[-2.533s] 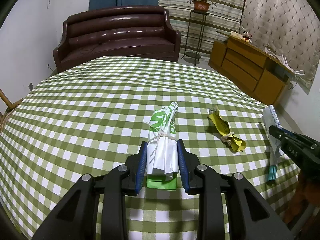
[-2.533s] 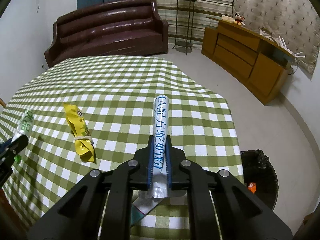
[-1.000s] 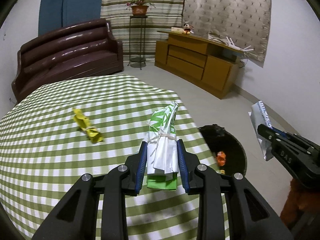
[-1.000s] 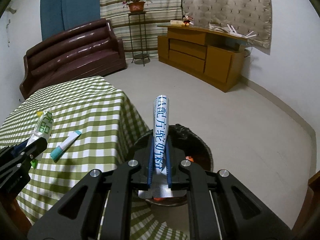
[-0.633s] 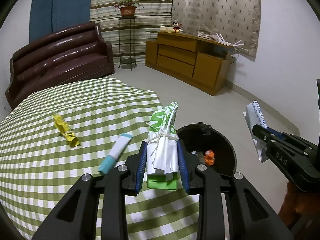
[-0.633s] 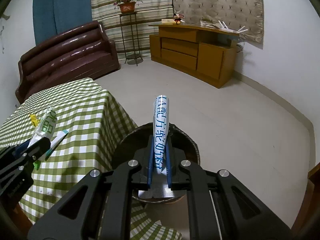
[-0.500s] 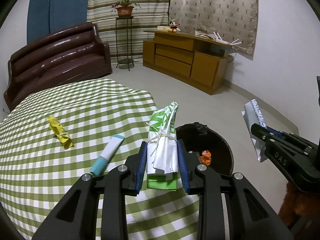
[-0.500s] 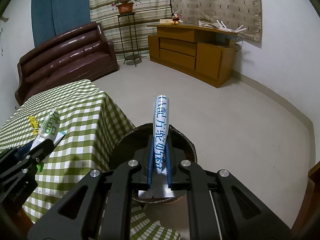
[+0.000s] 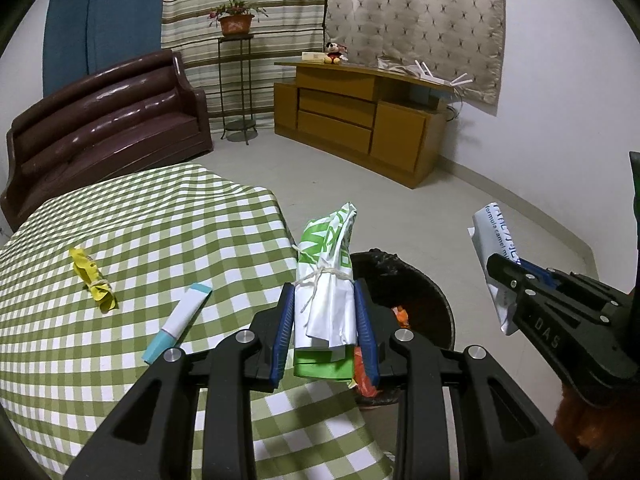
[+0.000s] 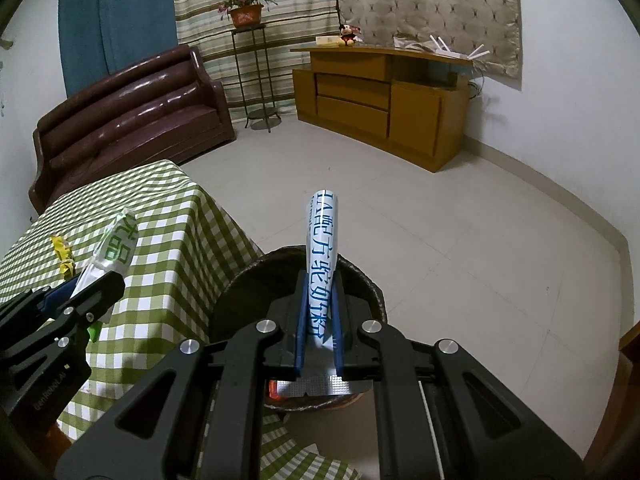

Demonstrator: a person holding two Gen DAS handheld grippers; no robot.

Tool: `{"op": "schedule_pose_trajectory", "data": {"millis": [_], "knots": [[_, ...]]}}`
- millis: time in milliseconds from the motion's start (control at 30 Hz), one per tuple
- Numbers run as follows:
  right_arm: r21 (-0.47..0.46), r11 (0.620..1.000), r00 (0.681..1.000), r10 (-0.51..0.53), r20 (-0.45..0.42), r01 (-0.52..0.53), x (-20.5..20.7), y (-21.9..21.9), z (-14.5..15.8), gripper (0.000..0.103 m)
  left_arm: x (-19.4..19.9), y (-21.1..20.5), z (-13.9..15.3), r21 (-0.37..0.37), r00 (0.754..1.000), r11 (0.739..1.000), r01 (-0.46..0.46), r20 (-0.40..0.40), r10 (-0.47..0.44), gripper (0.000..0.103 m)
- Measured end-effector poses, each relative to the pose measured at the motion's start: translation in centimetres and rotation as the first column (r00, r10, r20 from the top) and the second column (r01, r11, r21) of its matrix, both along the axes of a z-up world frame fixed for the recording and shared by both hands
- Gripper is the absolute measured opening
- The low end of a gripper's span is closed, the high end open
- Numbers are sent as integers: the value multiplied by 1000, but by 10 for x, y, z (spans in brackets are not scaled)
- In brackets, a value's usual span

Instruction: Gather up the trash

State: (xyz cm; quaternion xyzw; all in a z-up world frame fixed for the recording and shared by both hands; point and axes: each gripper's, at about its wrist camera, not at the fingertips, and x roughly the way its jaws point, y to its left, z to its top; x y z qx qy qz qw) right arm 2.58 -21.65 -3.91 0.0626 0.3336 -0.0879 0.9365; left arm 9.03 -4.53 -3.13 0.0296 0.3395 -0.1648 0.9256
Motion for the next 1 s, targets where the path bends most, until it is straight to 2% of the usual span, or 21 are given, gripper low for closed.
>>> {"op": "schedule_pose_trajectory", "data": {"millis": [1000], "knots": [[40,999,999,-18,-44,20,36,-16,-21,11,31,-36,-19,53,999,998,17,-42,-15,31]]}}
